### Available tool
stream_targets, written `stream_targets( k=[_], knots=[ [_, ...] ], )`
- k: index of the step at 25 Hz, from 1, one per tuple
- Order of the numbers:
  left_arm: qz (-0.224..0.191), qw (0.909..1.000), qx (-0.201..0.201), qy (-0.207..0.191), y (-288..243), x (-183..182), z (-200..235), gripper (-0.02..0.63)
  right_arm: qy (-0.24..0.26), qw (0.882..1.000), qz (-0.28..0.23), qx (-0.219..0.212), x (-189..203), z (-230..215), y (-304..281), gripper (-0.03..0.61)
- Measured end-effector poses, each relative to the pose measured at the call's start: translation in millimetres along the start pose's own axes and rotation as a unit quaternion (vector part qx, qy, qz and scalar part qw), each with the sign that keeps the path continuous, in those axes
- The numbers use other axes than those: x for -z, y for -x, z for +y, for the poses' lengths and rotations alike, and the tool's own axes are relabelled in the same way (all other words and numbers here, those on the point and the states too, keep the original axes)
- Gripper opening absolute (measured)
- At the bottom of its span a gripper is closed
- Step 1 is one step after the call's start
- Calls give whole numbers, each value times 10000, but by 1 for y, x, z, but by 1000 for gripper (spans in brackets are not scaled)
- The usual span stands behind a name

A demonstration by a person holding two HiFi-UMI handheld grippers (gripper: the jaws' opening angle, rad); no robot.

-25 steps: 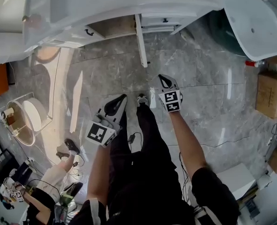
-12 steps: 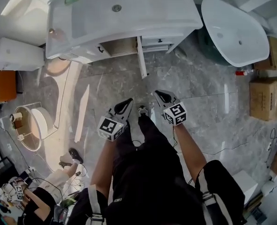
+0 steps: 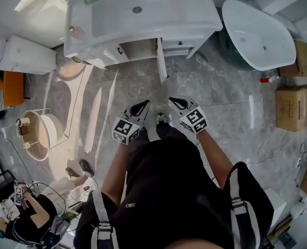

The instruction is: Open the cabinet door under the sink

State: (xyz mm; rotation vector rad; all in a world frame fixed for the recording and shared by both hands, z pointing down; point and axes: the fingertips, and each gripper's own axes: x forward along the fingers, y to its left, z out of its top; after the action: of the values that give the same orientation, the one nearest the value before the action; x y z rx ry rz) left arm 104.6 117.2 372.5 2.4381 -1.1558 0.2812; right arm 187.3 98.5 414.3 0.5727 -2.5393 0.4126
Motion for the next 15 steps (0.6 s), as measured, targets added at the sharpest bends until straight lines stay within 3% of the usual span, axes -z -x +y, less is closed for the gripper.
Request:
stream_targets(
  k=[5,15],
  knots=[
    [-65,9999,-14,-126,13,-12,-7,15,332,9994,54,-27,-17,16,3,63],
    [-151,9997,-153,-85,33,-9,-17,15,478,9988,9,-100,-15,38,12,63]
  ],
)
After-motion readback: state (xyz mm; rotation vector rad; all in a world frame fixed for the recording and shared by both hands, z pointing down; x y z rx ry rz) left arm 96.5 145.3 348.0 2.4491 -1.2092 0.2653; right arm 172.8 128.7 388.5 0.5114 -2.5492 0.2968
